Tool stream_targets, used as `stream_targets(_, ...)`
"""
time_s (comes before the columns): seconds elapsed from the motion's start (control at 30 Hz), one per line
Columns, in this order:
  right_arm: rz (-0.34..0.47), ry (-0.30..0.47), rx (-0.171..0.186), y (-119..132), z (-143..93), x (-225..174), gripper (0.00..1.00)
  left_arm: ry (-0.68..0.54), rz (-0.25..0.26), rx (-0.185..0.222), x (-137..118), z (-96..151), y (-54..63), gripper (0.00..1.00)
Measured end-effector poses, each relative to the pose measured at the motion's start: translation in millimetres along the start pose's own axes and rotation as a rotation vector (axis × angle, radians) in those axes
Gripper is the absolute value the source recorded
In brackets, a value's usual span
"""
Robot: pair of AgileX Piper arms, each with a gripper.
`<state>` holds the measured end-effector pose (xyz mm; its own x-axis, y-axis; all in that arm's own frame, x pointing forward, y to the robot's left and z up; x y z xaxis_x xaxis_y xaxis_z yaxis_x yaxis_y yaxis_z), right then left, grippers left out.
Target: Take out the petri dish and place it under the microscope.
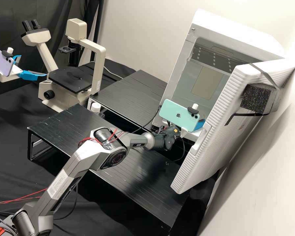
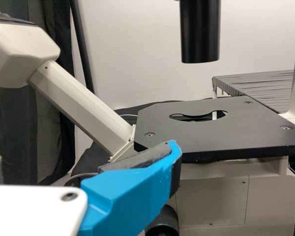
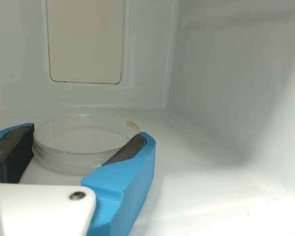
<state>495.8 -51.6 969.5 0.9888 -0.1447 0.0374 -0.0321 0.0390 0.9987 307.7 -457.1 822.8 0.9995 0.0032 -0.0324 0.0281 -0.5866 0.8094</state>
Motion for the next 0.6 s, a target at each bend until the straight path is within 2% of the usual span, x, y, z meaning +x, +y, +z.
stream_targets(0.27,-0.002,0.002,0.0,-1,-1,0,0.0,0.0,0.0,0.0,0,0,0.0,1.0)
stream_targets(0.6,0.003,0.03,0.031,-1,3,-12,0.0,0.0,0.0,0.0,0,0,0.0,1.0)
